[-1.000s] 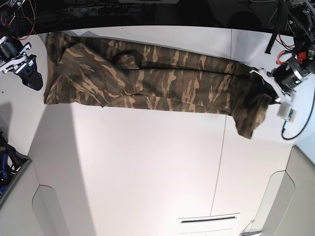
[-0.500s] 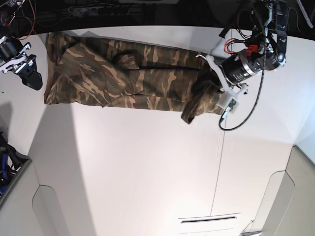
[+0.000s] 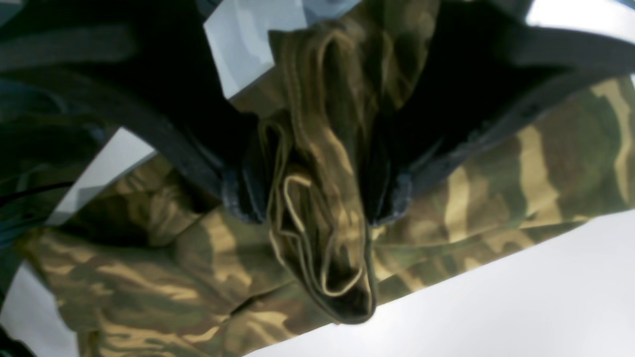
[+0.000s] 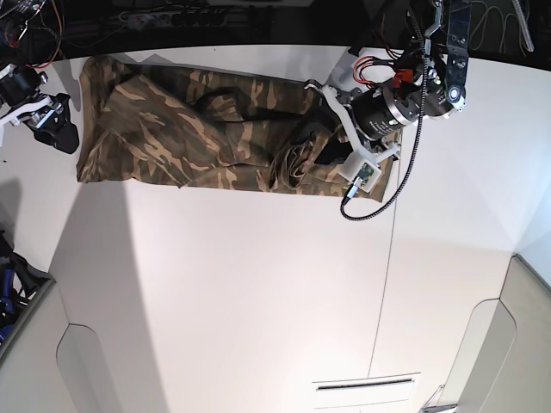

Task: Fold the T-shirt properly
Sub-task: 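Fold the strip end with the left gripper toward the right gripper, then grasp the other strip end with the right gripper while left holds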

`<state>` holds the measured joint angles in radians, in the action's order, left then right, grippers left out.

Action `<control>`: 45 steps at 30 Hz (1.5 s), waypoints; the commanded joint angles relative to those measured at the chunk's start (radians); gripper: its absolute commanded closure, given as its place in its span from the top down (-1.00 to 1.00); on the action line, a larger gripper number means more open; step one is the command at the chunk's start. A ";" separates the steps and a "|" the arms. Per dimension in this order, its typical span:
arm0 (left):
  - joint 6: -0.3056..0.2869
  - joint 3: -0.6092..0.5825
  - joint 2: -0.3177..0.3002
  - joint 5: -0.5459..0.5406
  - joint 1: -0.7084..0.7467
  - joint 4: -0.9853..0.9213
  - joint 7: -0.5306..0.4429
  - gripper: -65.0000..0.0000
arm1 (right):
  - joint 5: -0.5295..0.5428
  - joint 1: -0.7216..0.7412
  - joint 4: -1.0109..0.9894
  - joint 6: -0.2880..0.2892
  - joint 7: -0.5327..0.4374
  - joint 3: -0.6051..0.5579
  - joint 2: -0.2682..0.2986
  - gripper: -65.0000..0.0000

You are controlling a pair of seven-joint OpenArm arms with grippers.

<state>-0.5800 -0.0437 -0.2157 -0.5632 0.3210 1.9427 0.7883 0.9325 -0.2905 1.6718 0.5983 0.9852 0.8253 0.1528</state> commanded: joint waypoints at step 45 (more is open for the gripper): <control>-0.008 0.003 0.002 -0.217 -0.002 0.018 0.070 0.07 | -0.028 0.000 -0.143 0.003 -0.065 -0.118 0.019 0.17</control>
<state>-0.5804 -0.0437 -0.2131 -0.7605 0.3218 1.9430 0.8753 0.8955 -0.2935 1.5135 0.5957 0.9360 0.7033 0.1551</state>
